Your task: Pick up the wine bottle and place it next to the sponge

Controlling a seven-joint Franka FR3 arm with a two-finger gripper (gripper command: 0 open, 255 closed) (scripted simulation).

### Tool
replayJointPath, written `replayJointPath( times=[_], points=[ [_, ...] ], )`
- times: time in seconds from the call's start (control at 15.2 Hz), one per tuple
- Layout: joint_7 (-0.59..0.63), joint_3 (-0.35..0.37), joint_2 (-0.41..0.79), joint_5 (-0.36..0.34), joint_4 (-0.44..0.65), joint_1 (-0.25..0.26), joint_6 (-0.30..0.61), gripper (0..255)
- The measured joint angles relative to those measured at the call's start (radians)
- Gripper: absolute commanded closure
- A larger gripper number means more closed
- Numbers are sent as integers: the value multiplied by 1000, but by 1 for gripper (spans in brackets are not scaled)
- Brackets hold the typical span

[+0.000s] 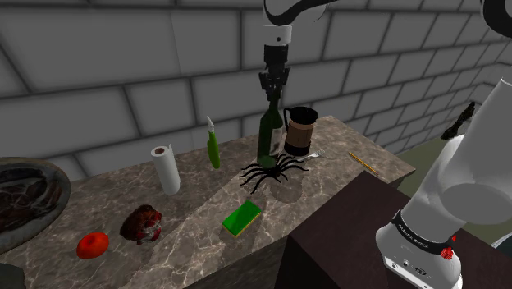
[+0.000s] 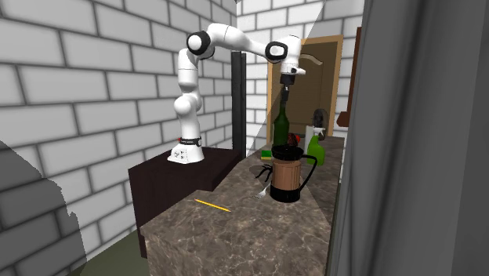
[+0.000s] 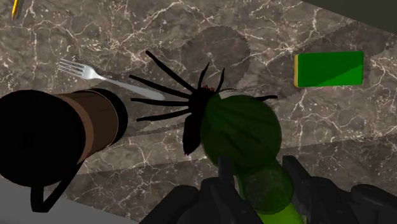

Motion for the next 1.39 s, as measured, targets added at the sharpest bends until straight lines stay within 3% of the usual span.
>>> replayJointPath(
  times=[0.46,1.06,1.19,1.39],
  points=[
    [150,72,72,12,93,80,-14,255],
    [339,148,227,6,298,190,-52,255],
    [383,163,287,0,386,220,-76,255],
    [402,168,322,-4,409,234,-63,255]
  ],
)
